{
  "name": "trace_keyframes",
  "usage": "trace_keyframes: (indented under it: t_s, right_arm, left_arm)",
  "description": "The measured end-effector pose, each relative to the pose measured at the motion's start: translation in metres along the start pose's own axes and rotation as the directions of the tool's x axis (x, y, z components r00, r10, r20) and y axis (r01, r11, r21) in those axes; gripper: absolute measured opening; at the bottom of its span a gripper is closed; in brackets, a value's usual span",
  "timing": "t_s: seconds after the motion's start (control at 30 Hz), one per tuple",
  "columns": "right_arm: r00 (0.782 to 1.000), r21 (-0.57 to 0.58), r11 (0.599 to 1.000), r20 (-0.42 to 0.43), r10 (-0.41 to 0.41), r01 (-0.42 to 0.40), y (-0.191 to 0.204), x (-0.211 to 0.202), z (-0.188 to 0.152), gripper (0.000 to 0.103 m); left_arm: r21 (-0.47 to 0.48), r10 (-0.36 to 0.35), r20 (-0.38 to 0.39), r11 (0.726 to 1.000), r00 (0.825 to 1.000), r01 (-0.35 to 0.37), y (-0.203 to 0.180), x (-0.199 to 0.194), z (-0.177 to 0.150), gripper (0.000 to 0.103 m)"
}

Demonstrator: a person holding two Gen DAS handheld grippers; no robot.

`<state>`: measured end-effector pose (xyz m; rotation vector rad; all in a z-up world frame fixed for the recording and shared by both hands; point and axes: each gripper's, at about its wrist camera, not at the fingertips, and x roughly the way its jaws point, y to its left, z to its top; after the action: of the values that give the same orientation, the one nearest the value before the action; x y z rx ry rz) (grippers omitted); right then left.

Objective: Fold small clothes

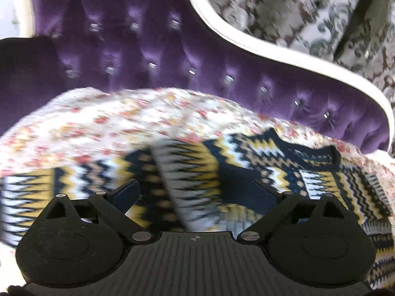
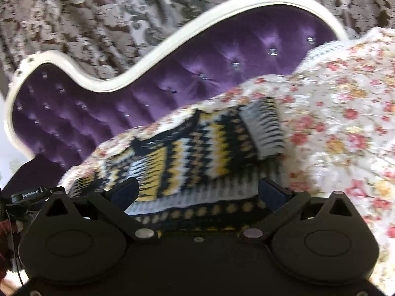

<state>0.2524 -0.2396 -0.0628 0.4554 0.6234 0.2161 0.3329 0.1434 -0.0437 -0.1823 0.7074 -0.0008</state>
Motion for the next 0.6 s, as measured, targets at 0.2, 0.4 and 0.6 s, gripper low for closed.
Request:
trace_keyframes:
  t_s: [0.2, 0.4, 0.6]
  right_arm:
    - [0.994, -0.038, 0.994, 0.017, 0.107, -0.107, 0.015, 0.001, -0.007, 0.103]
    - [0.989, -0.052, 0.988, 0.020, 0.147, -0.146, 0.024, 0.003, -0.011, 0.103]
    - [0.991, -0.055, 0.990, 0.010, 0.134, -0.133, 0.024, 0.006, -0.015, 0.103]
  left_arm:
    - [-0.096, 0.051, 0.028, 0.994, 0.998, -0.048, 0.066, -0.035, 0.000, 0.097]
    - [-0.228, 0.110, 0.017, 0.968, 0.994, -0.103, 0.129, -0.057, -0.014, 0.097]
    - [-0.337, 0.113, -0.005, 0.935, 0.994, -0.108, 0.172, -0.069, -0.042, 0.097]
